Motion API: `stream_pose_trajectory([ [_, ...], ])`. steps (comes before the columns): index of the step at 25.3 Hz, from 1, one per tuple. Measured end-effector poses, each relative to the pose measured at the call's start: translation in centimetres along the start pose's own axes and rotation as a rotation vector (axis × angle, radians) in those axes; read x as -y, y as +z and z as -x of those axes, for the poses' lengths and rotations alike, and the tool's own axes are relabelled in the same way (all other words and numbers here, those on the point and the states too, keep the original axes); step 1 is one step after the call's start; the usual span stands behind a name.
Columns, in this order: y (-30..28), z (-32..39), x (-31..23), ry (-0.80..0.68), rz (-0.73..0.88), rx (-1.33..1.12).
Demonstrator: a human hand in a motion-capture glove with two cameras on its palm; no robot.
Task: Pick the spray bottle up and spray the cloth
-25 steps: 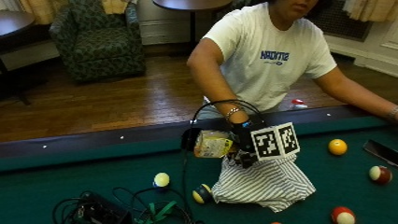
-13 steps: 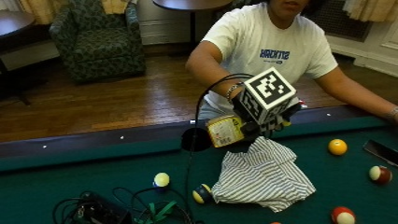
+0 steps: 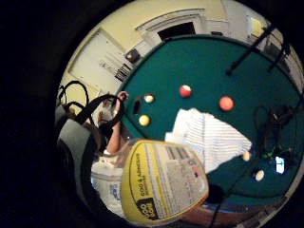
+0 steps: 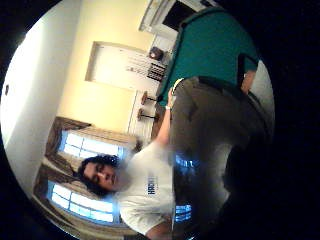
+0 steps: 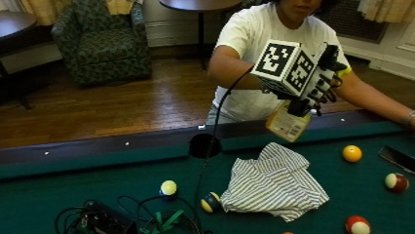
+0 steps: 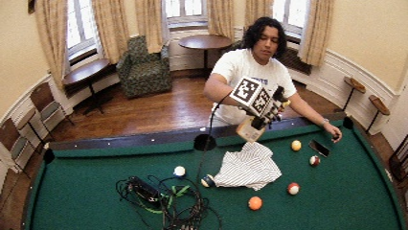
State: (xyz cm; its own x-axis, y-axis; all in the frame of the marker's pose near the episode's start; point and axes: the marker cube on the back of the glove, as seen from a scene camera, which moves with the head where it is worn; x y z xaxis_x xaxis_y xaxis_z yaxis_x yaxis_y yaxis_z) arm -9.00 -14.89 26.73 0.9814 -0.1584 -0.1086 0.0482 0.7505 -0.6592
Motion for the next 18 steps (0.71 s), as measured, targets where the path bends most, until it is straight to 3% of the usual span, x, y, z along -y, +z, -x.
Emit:
stream_pose_trajectory([
  [8,6.8,4.0,3.3,-0.16,-0.138,0.18],
  [18,17.8,0.8,6.5,-0.101,-0.153,0.455],
])
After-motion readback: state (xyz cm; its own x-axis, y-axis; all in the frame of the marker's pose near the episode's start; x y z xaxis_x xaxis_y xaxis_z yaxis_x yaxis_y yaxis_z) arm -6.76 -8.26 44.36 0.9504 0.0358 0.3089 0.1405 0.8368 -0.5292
